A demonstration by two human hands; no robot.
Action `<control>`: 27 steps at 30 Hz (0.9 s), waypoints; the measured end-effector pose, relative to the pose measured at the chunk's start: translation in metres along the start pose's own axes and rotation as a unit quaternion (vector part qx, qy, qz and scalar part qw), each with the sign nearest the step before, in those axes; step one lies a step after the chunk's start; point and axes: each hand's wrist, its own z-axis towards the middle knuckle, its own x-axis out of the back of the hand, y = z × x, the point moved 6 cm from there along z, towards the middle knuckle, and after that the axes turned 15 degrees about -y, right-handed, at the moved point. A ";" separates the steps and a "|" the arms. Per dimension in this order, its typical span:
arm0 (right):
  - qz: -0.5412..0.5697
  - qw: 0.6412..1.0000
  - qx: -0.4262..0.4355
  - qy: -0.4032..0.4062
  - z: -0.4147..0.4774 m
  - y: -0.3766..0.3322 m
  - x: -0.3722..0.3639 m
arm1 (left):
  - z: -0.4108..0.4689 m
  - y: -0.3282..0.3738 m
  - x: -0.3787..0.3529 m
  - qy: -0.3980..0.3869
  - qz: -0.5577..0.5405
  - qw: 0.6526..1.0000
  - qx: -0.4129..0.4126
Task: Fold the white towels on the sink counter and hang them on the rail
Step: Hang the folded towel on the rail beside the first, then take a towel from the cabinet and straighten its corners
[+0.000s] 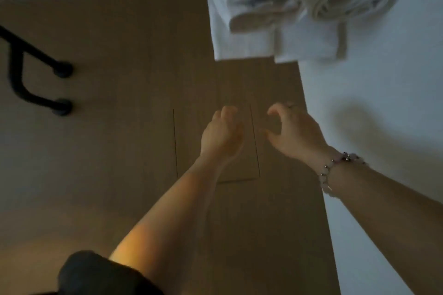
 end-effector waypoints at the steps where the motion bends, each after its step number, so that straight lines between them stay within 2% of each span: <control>1: -0.062 0.998 0.029 0.018 -0.013 -0.005 -0.011 | -0.015 -0.006 -0.011 0.000 0.033 0.999 -0.006; 5: -0.108 0.989 0.079 0.070 -0.064 -0.019 -0.065 | -0.077 -0.043 -0.058 0.014 0.109 0.994 -0.012; 9: -0.113 0.989 0.086 0.044 -0.115 -0.020 -0.130 | -0.140 -0.078 -0.097 0.018 0.113 0.993 0.007; 12: -0.097 0.993 0.061 0.002 -0.153 -0.017 -0.177 | -0.191 -0.106 -0.125 -0.012 0.124 0.992 0.025; 19: -0.058 0.991 0.031 -0.117 -0.234 -0.039 -0.266 | -0.290 -0.161 -0.168 -0.137 0.179 0.971 0.084; 27: -0.052 0.970 -0.017 -0.238 -0.307 -0.067 -0.291 | -0.370 -0.174 -0.185 -0.208 0.142 0.962 0.107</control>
